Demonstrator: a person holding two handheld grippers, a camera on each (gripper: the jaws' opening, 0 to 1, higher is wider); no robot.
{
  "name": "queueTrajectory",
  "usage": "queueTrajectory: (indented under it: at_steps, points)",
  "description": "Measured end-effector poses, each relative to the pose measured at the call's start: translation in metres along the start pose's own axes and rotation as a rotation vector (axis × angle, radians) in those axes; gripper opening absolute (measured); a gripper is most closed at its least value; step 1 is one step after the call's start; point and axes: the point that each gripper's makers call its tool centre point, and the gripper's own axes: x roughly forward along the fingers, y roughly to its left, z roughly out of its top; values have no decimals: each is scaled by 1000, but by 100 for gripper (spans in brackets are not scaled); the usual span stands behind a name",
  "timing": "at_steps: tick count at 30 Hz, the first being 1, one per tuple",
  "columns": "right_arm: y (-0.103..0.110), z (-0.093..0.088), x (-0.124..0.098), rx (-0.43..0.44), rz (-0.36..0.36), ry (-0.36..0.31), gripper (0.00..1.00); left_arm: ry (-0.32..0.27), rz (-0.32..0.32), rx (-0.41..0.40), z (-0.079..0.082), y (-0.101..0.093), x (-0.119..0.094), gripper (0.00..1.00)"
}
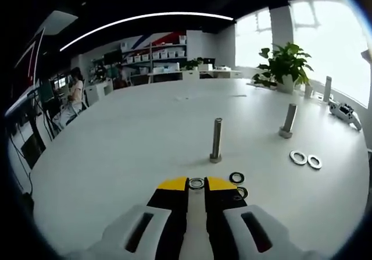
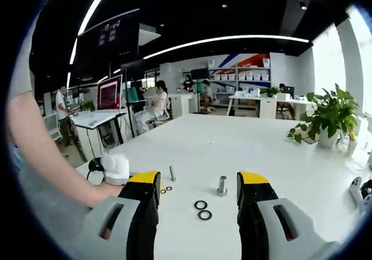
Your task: Place the washer onto the threaded stud by aligning its center hole with the stud, sliding it down to the base, and recovering from edge contact or off-axis alignment until the washer reaches the visible bottom stop.
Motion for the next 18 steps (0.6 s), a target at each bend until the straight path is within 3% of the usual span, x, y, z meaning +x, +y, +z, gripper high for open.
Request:
queueTrajectory:
  at_steps: [18]
  points:
    - [2, 1, 0, -2, 2, -3, 55, -60, -14, 26, 42, 5, -10, 8]
